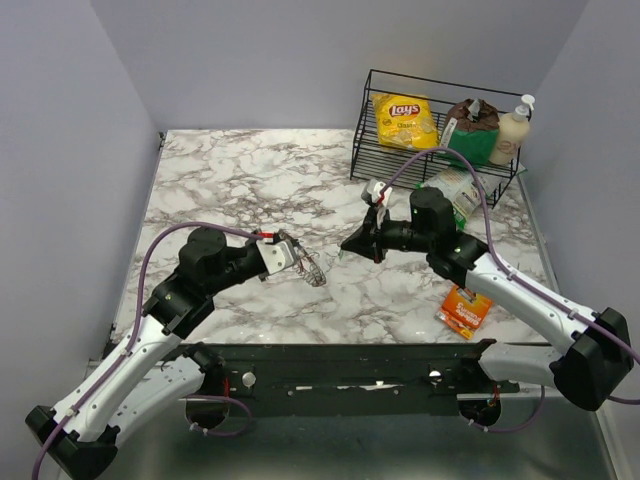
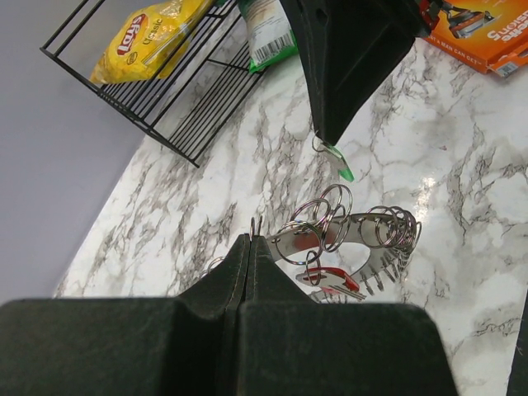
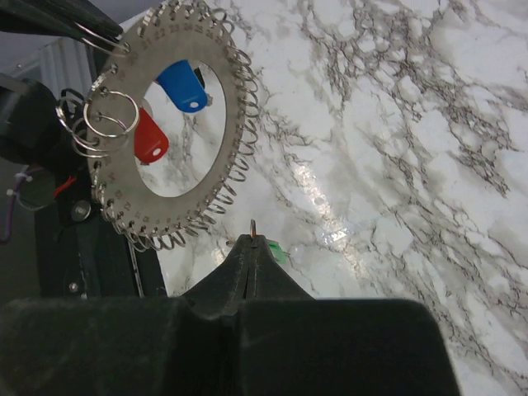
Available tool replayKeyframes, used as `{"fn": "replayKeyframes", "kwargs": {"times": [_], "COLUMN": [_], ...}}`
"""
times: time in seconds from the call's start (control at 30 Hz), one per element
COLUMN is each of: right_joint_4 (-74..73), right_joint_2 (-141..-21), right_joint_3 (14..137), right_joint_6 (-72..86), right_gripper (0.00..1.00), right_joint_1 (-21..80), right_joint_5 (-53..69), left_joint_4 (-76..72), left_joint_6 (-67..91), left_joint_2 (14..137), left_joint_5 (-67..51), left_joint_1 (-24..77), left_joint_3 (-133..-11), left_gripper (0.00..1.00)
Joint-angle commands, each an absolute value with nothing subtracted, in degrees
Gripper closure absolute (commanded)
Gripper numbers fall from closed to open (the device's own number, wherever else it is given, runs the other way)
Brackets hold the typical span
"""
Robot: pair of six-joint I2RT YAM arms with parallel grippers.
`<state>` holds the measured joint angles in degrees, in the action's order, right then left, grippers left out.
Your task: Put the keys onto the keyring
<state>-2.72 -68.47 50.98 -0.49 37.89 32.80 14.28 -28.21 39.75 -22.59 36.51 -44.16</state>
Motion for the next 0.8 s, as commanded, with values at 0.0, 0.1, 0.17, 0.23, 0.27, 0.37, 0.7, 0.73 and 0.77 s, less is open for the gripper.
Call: {"fn": "replayKeyframes", "kwargs": {"times": [0.0,0.1,0.17,0.23,0.27,0.37,0.7,0.73,0.77], "right_joint_4": [-0.62,-0.7,-0.7,-0.79,-0.79,-1.05,-3.51,-3.86,-4.48], "right_joint_2": [-67.5,-68.2,-68.91,-69.43,-69.61,-70.13,-72.07,-72.51,-72.6], "right_joint_3": [54.31,55.98,57.13,57.83,58.53,60.28,64.86,65.39,65.48], "right_joint_6": [-3.6,-4.74,-5.1,-5.62,-5.89,-6.24,-8.7,-8.96,-9.23], "right_gripper": [0.99,0.99,0.99,0.99,0.99,0.99,0.99,0.99,0.99], "right_joint_1": [38.23,38.23,38.23,38.23,38.23,38.23,39.9,40.16,40.51], "right_joint_5": [37.96,38.76,38.93,39.9,40.42,41.22,44.91,45.0,45.0], "left_joint_4": [11.95,12.57,13.0,13.01,13.18,13.18,13.62,13.54,13.45], "left_joint_6": [-28.65,-29.0,-29.44,-29.53,-29.62,-29.62,-29.44,-29.18,-29.18], "left_joint_2": [39.11,39.11,38.94,38.85,38.85,39.2,40.61,40.61,40.78], "left_joint_5": [-26.09,-28.12,-29.97,-31.37,-32.07,-33.75,-34.28,-34.28,-34.28], "left_joint_1": [36.65,36.65,36.74,36.74,36.65,36.65,36.65,36.74,36.65], "left_joint_3": [-43.94,-44.12,-44.12,-44.03,-43.95,-43.86,-44.65,-44.65,-44.65], "left_gripper": [1.0,1.0,1.0,1.0,1.0,1.0,1.0,1.0,1.0]}}
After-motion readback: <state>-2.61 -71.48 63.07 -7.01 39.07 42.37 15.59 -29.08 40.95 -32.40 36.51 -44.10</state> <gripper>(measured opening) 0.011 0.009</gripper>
